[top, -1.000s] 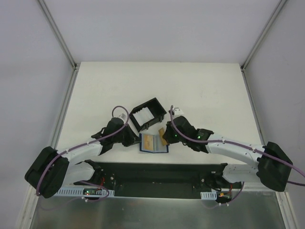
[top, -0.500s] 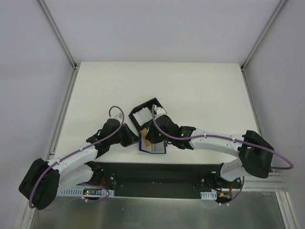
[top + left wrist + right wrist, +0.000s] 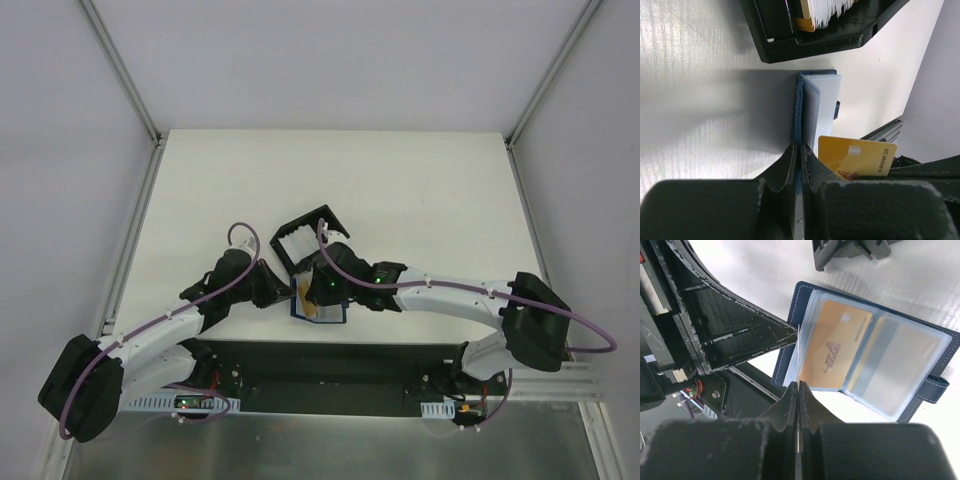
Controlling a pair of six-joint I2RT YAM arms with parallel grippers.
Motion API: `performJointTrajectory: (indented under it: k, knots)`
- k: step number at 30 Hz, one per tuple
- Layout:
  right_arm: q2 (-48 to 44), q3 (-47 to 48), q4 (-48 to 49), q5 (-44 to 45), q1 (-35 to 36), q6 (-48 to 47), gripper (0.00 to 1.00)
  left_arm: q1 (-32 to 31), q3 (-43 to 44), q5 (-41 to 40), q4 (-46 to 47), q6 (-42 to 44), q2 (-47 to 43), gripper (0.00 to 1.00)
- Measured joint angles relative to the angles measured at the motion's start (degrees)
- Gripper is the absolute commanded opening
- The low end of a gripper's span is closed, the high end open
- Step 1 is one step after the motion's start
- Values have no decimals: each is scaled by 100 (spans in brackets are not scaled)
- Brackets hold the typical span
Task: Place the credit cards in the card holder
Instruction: Insert the credit card into the card holder.
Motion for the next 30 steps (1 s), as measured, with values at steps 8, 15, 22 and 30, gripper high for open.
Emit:
performJointTrajectory:
  k: [8,15,22,30]
  knots:
    - [151,271,-417,46,24,286,1,0,0,-11,-2,0,-15,0]
    - [302,435,-699,68,39,374,0,0,0,-13,-2,2,-15,0]
    - [487,793,-1172,245,94,358,0,0,0,-15,-4,2,-15,0]
    - [723,1366,-1845,625,291,170,0,0,0,-15,-4,2,-15,0]
